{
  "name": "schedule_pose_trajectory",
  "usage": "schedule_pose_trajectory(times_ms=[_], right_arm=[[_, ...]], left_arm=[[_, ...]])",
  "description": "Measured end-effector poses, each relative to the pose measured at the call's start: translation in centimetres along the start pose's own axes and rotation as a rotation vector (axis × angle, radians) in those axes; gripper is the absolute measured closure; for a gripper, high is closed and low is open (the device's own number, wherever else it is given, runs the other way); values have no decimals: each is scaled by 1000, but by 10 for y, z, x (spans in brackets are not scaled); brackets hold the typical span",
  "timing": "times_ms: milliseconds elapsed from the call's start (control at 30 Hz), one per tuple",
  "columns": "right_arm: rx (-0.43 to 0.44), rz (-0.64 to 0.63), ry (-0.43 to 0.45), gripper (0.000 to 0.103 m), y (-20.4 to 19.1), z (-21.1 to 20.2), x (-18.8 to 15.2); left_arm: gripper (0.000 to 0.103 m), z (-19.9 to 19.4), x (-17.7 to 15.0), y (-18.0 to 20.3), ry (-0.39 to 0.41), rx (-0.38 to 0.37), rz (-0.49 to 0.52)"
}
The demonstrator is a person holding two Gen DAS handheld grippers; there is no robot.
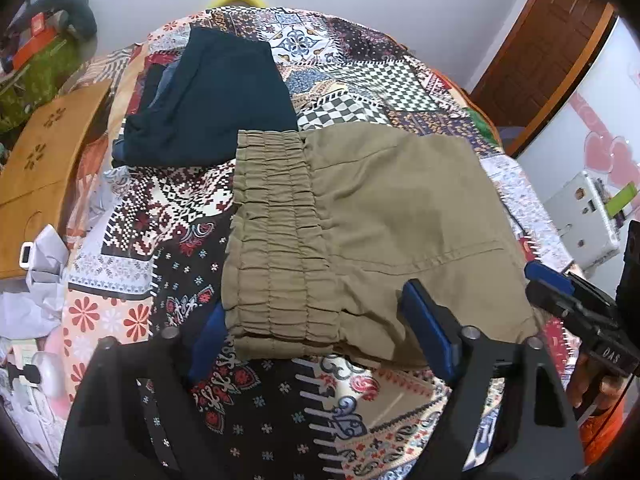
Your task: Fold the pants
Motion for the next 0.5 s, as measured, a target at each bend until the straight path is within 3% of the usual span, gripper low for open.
schedule_pose_trajectory(times_ms=[200, 333, 500], right_arm=[[-47, -76, -52, 60, 5, 15, -14], [-91, -124, -51, 60, 12, 7, -24], [-127, -53, -54, 60, 41, -5, -27]], left_arm=[[48, -6, -5, -5, 26, 74, 43], [48, -1, -13, -15, 19, 56, 26], [47, -2, -18, -16, 36, 68, 8]])
Point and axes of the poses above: each gripper's, at about its wrist camera, not at the fingertips, and z roughly the way its jaws point, y to its right, x to its top, the point moved 2 cm from there along z, roughly the way its jaws point, and after that the axes turned 13 degrees about z, right-handed, at the moved point
